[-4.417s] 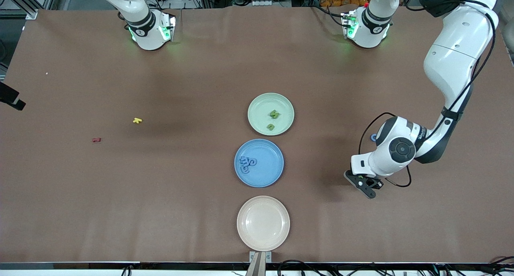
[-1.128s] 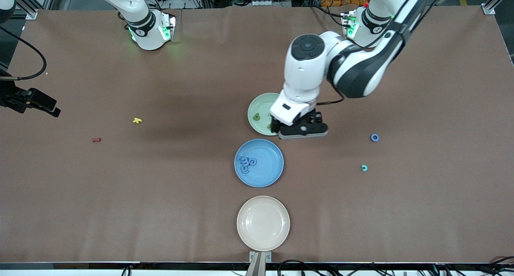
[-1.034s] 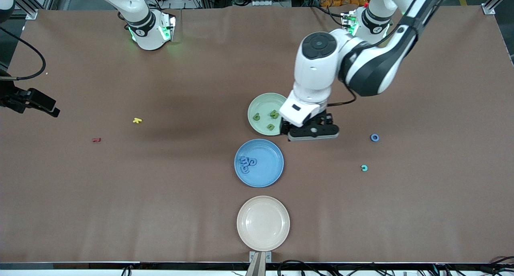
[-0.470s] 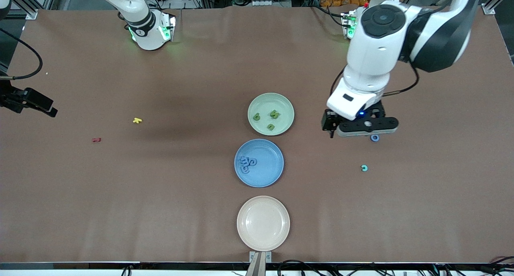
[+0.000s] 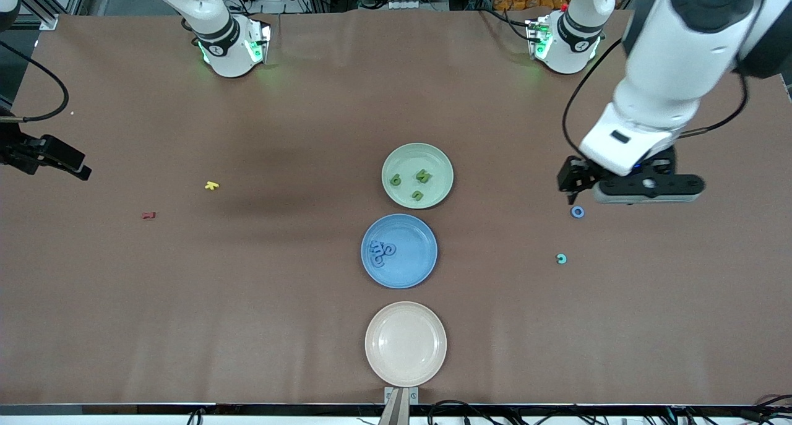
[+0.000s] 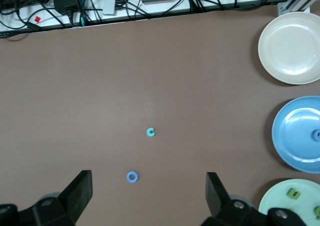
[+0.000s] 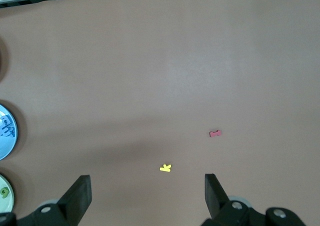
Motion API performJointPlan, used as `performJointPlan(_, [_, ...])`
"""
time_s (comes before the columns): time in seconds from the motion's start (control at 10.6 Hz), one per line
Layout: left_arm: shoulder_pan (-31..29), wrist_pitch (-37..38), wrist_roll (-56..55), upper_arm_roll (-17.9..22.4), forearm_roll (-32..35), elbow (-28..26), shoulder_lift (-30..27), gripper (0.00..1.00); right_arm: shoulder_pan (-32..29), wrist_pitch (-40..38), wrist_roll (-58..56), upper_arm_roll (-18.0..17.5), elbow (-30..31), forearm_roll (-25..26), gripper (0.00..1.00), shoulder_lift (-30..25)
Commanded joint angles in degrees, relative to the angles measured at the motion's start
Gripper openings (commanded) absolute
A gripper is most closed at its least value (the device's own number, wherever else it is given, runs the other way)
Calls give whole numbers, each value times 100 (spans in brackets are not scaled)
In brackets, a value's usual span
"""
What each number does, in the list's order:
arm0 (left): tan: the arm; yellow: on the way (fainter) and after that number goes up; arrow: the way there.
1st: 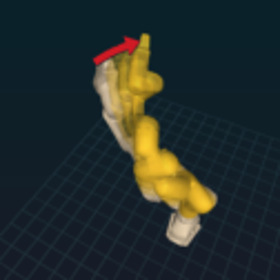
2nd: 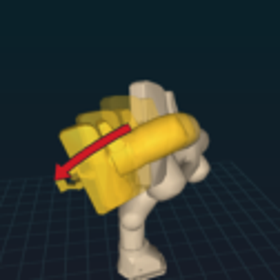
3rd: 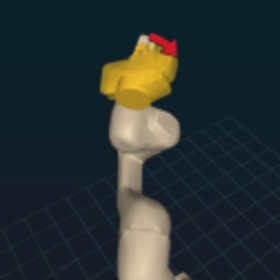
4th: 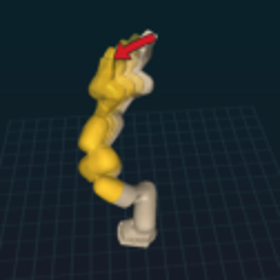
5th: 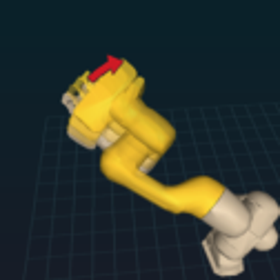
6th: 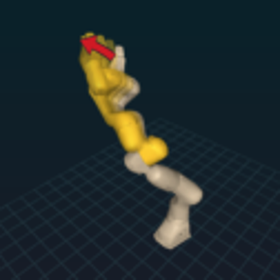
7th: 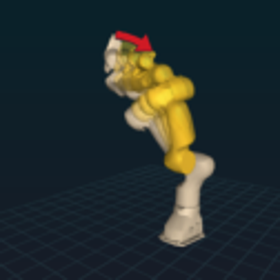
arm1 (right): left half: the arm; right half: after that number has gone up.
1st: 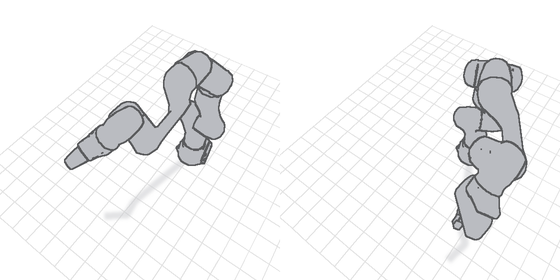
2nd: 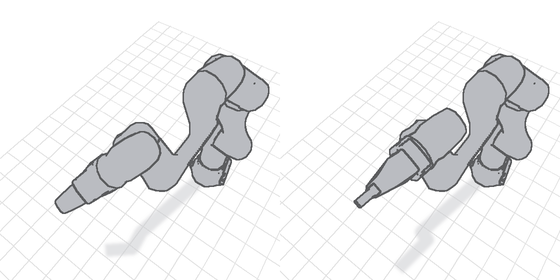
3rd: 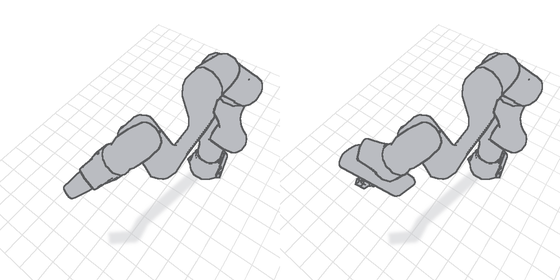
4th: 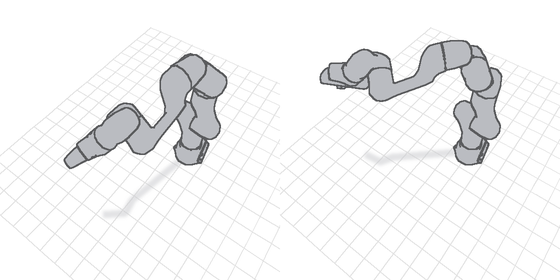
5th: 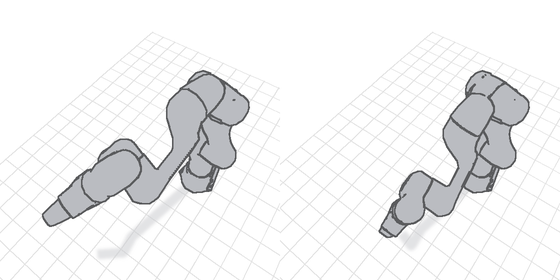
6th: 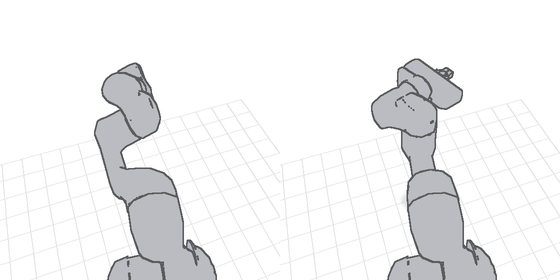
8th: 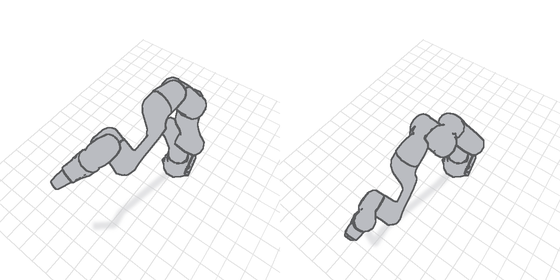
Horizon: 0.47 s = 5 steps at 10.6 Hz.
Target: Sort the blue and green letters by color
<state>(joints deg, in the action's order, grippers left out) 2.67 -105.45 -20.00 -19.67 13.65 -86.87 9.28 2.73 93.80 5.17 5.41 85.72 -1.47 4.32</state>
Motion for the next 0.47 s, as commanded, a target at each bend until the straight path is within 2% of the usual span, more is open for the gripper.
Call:
performJointPlan(0.0, [102, 700, 418, 366, -249, 161, -383, 100, -70, -11, 63, -84, -56, 15, 100, -1])
performJointPlan(0.19, [93, 789, 505, 603, -318, 223, -602, 100, -70, -11, 54, -84, -56, 15, 100, -1])
performJointPlan(0.38, [119, 1078, 523, 972, -861, 223, -656, 100, -62, -11, 45, -84, -56, 15, 100, -1])
